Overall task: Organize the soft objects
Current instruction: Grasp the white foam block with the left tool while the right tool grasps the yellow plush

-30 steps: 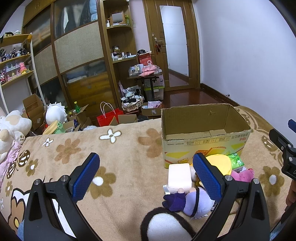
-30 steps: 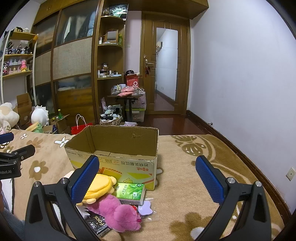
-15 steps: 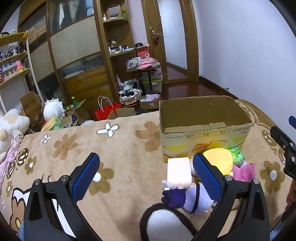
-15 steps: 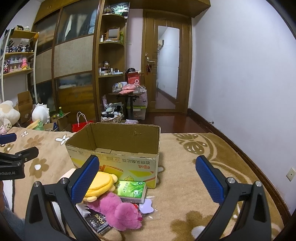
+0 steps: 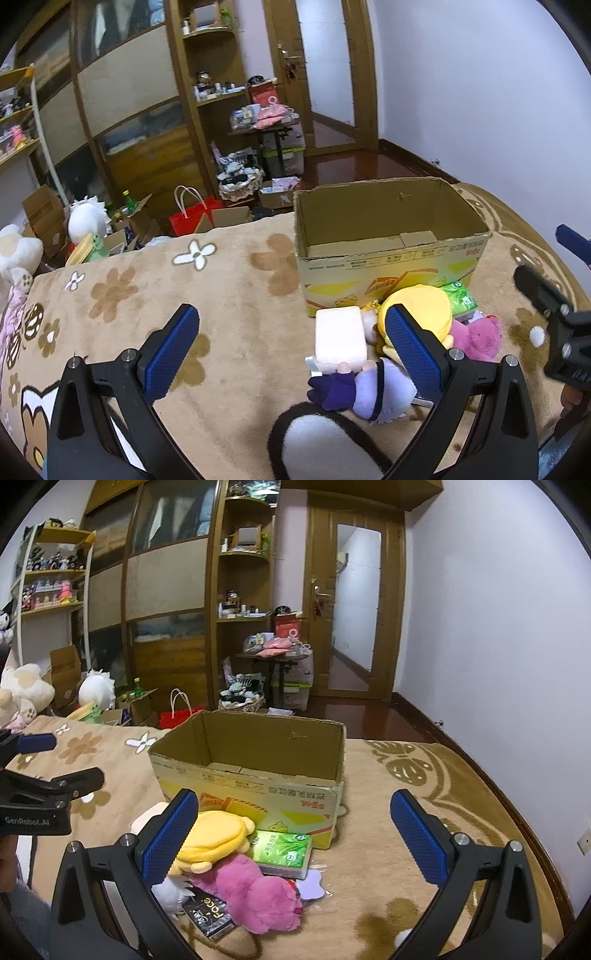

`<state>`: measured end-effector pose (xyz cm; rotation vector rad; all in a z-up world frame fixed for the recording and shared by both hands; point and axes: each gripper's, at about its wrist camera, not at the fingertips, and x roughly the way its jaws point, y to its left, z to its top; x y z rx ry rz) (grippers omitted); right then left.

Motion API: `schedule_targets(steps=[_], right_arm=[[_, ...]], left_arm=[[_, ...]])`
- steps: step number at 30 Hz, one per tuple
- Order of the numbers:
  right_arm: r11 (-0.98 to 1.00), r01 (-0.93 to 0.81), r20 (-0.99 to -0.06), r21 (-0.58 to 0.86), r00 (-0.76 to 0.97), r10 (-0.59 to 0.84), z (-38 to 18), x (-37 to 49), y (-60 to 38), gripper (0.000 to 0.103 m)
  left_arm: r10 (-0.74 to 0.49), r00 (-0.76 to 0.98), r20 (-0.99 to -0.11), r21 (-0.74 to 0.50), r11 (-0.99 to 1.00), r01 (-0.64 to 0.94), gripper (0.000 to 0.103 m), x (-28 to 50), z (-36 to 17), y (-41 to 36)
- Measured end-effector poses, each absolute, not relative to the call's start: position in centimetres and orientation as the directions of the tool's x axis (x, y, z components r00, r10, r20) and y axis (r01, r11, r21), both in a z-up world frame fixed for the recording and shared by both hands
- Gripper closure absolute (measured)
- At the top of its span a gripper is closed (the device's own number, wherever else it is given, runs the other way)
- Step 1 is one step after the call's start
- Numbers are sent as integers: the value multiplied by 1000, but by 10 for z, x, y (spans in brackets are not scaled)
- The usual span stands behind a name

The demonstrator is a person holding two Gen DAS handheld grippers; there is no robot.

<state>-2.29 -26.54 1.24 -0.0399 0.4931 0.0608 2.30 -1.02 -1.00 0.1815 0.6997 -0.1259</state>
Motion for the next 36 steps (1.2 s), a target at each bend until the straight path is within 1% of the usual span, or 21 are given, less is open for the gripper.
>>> schedule_targets(steps=[7,12,17,22,28,36], right_arm=[[988,-148,-527,-48,844,101,1,-10,-249,0],[976,-207,-574,-61,808,135,-15,1,-234,0],[967,-252,-620,-45,766,171,-32,12,-225,0],[959,-281,-651,-24,733,198,-45,24,-218,0],[954,-299,-674,2,705,222,-58,36,-212,0],[949,-313,-694,17,680,237,-67,45,-204,0]], left_arm=[[-95,693,-715,70,976,207,3,53,-19,-15],[-124,605,-786,23,973,230,3,76,-36,-15],[-115,542,-832,26,969,245,3,94,-54,-16],[-145,460,-876,-22,965,262,3,109,-72,-15],[-155,398,-904,-46,961,271,3,120,-90,-14],[-129,337,-932,-33,961,276,3,126,-111,-20]])
